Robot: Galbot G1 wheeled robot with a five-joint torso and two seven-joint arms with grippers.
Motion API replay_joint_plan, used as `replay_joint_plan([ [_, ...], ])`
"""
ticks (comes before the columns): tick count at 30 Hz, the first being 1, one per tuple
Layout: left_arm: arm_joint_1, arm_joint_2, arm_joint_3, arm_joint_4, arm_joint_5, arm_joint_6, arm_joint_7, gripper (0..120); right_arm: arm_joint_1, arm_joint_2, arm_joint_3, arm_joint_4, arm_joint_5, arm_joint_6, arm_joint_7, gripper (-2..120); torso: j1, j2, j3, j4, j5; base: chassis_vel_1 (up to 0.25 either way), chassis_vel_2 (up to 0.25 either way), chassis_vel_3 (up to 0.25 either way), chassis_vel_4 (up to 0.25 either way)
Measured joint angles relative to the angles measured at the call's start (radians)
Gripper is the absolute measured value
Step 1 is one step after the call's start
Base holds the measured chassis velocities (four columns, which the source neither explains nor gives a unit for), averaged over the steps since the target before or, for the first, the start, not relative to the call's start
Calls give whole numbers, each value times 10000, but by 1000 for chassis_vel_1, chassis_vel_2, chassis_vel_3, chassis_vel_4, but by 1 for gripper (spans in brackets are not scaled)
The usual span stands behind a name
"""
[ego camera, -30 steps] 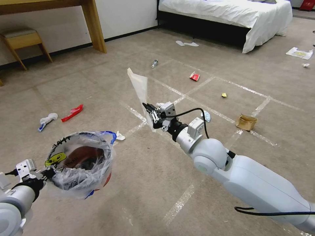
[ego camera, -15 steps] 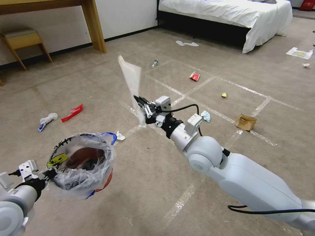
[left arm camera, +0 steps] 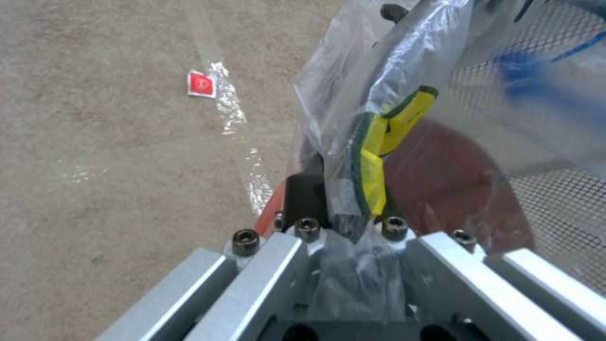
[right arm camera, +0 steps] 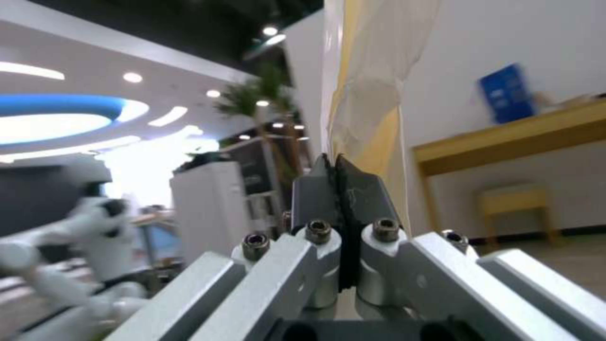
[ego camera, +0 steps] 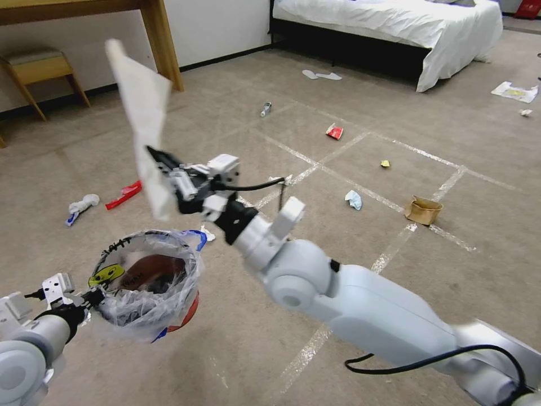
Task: Pick up the trash bin and place the garbage on the floor into it.
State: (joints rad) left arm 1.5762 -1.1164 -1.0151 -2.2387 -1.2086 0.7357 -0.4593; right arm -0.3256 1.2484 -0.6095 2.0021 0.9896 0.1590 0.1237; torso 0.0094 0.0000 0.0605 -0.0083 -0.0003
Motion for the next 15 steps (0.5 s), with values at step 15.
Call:
replay_joint_plan([
  [15, 174, -2, -101, -605, -351, 2, -163, 0, -9, 886, -1543, -1457, -145, 535, -874, 0, 0, 0, 0, 0, 2, 0, 0, 0, 0],
])
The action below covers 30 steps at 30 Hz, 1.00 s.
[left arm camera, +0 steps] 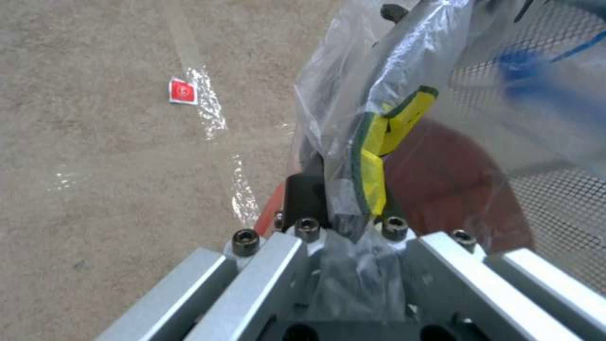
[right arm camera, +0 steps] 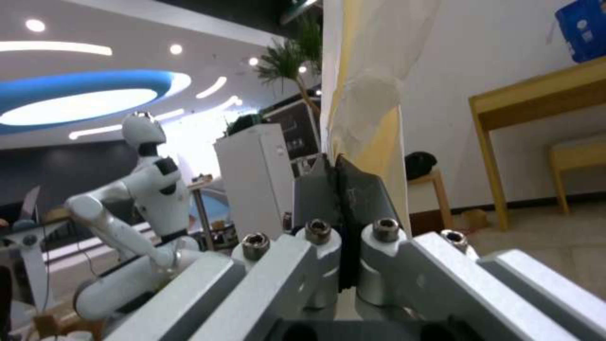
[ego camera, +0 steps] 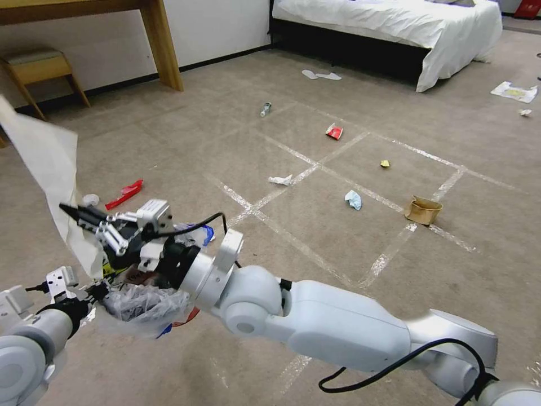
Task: Pick up the trash bin and place the garbage on the floor into it.
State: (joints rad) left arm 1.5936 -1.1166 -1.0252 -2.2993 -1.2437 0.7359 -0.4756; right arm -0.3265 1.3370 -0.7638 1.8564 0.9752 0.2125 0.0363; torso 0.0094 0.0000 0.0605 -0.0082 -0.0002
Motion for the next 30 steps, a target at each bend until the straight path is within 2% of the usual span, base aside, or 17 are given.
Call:
replay_joint_plan([
  [8, 233, 87, -150, -287, -289, 0, -55, 0, -12, -159, -113, -296, -213, 232, -161, 0, 0, 0, 0, 0, 1, 0, 0, 0, 0],
  [21, 363, 215, -294, -255, -448, -1, -102, 0, 107, -1069, 95, 21, -253, 418, -310, 0, 0, 0, 0, -1, 2, 0, 0, 0, 0],
  [30, 409, 217, -341, -430, -685, -3, -155, 0, -15, -1204, 312, -145, -335, 696, -546, 0, 0, 0, 0, 0, 2, 0, 0, 0, 0],
])
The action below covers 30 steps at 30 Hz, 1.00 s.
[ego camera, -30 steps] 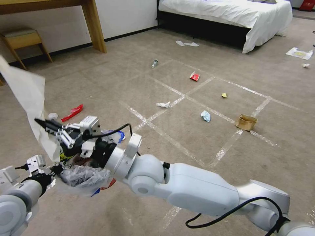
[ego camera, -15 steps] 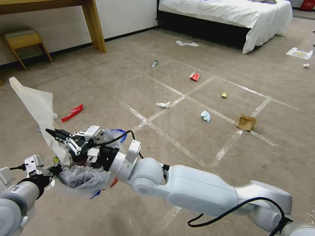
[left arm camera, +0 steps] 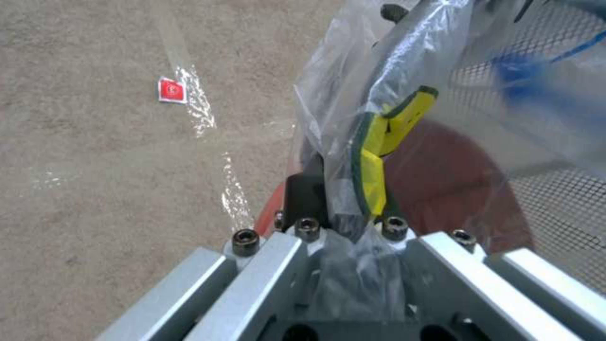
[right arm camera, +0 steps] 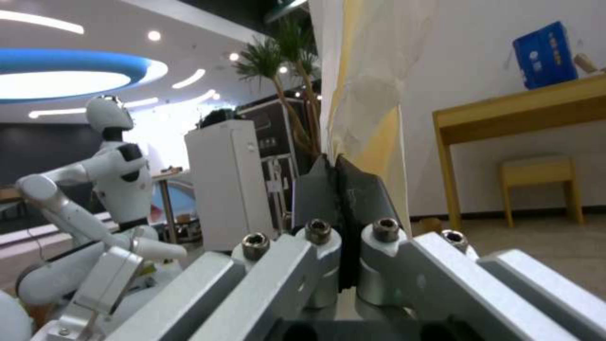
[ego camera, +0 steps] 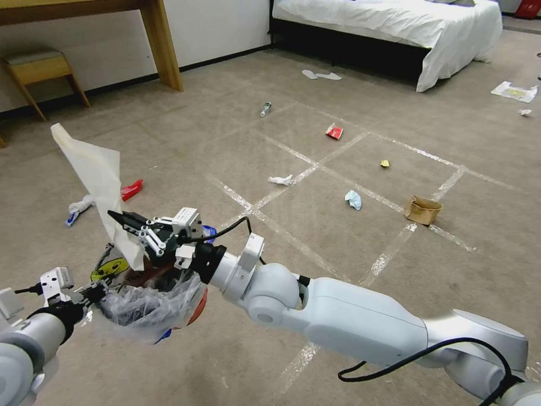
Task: Pick up the trash bin and place the garbage on the floor into it.
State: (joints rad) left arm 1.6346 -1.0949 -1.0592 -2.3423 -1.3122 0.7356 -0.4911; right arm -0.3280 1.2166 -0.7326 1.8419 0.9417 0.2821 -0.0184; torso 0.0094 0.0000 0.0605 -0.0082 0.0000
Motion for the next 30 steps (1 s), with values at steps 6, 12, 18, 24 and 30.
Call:
replay_joint_plan([
  [6, 78, 26, -86, -82, -61, -2, -14, 0, -5, -187, 34, 117, 93, -46, -29, 0, 0, 0, 0, -1, 0, 0, 0, 0, 0],
  [12, 96, 7, -90, -180, -89, -3, -20, 0, 28, -211, -30, 57, 58, -46, -38, 0, 0, 0, 0, 0, 0, 0, 0, 0, 0],
  [18, 100, 8, -124, -338, -223, -2, -72, 0, -33, -148, -198, -179, -78, 66, -114, 0, 0, 0, 0, 0, 0, 0, 0, 0, 0],
  [24, 144, 7, -147, -465, -267, -3, -99, 0, -99, -73, -369, -452, -204, 184, -186, 0, 0, 0, 0, 0, -1, 0, 0, 0, 0],
  [30, 194, 21, -187, -529, -309, -3, -115, 0, -207, -75, -465, -710, -370, 306, -313, 0, 0, 0, 0, 0, -1, 0, 0, 0, 0],
])
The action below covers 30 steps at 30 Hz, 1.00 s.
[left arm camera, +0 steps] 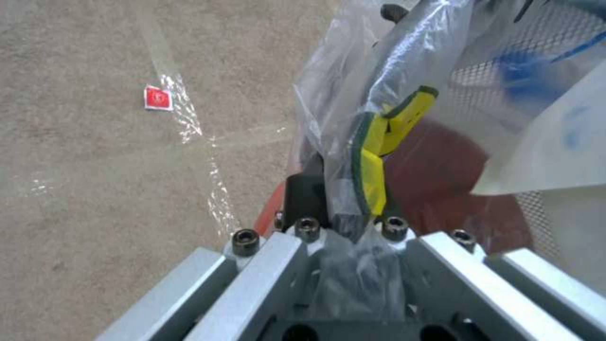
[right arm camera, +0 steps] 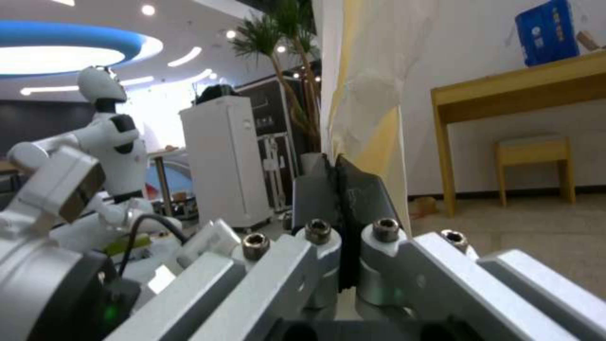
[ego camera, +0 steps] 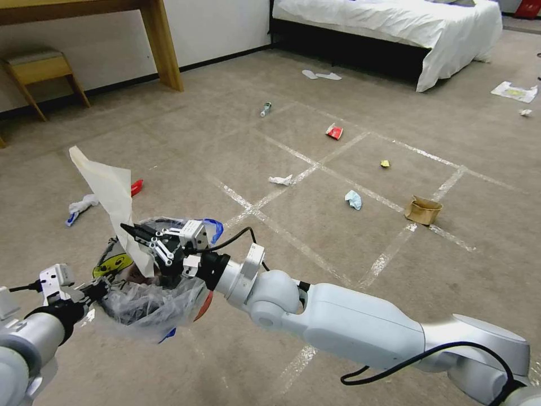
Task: Pick up the trash bin and place the garbage on the floor into it.
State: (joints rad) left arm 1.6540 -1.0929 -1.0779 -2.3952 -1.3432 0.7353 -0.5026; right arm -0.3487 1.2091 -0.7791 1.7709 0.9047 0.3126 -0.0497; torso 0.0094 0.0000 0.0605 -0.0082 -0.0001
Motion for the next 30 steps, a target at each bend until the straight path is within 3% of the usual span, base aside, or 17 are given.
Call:
replay_joint_plan([
  [30, -24, -47, 2, -34, -40, 0, -26, 0, -180, -78, -175, -656, -407, 408, -222, 0, 0, 0, 0, 0, 0, 0, 0, 0, 0],
])
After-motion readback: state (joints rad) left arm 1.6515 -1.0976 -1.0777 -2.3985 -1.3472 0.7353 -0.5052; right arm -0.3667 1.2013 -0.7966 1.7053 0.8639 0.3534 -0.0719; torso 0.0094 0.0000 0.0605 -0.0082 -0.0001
